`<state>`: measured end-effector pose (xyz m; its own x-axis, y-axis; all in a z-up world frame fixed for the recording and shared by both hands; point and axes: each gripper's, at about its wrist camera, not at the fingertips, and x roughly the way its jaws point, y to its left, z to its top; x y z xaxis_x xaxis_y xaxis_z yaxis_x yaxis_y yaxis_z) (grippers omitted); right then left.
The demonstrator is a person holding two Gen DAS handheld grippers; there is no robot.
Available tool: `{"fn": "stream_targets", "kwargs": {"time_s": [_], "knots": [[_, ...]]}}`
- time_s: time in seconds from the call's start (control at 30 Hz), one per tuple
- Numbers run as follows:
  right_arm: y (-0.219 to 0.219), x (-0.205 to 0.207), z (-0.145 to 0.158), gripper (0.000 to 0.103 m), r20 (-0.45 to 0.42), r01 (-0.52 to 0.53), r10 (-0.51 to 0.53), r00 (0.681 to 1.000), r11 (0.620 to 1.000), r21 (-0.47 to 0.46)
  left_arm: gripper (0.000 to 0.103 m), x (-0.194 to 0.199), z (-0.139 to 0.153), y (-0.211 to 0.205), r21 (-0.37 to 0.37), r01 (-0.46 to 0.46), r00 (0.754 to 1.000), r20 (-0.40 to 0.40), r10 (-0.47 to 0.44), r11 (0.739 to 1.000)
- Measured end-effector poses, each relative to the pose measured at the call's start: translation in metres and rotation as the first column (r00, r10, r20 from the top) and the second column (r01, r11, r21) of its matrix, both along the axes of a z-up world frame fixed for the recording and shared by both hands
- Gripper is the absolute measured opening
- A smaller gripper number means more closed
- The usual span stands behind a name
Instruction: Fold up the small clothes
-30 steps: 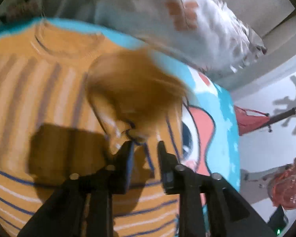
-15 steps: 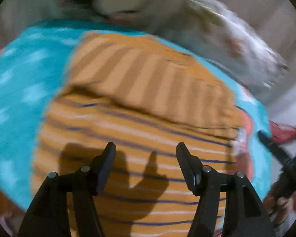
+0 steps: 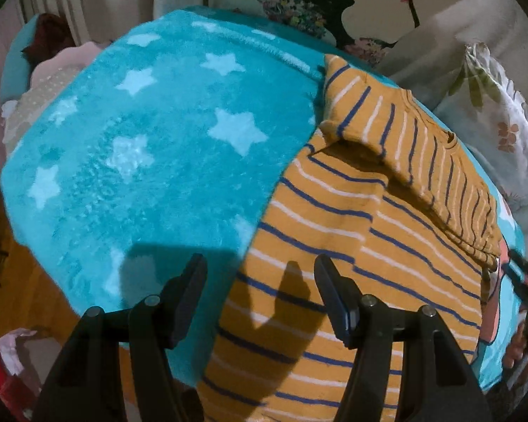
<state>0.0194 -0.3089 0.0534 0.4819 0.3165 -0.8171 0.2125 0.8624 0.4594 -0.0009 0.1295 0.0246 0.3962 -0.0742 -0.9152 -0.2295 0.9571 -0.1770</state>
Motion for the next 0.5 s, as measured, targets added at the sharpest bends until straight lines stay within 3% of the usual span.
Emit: {"fn": "stream_targets", "kwargs": {"time_s": [0.1, 0.2, 0.27, 0.43, 0.5], "knots": [[-0.011, -0.035, -0.007, 0.066, -0.050, 0.046, -0.043, 0.998, 0.997, 0.060, 0.062, 0.009, -0.012, 0.003, -0.057, 0.034, 0.999, -0.018, -0.035, 0.998], [-0.014, -0.071, -0.027, 0.066, -0.123, 0.117, -0.103, 0.987, 0.986, 0.117, 0.062, 0.019, -0.031, 0.002, -0.176, 0.127, 0.989, -0.049, -0.137, 0.976], [-0.010, -0.095, -0.026, 0.066, -0.104, 0.150, -0.132, 0.986, 0.970, 0.191, 0.062, 0.016, -0.031, -0.001, -0.179, 0.178, 0.982, -0.026, -0.186, 0.968], [0.033, -0.123, -0.042, 0.067, -0.119, 0.119, -0.075, 0.990, 0.901, 0.417, 0.062, -0.003, -0.036, -0.005, -0.342, 0.297, 0.949, 0.001, -0.315, 0.892], [0.051, -0.136, -0.043, 0.067, -0.117, 0.125, -0.080, 0.990, 0.885, 0.449, 0.062, -0.017, -0.035, -0.005, -0.361, 0.322, 0.940, 0.016, -0.340, 0.875]]}}
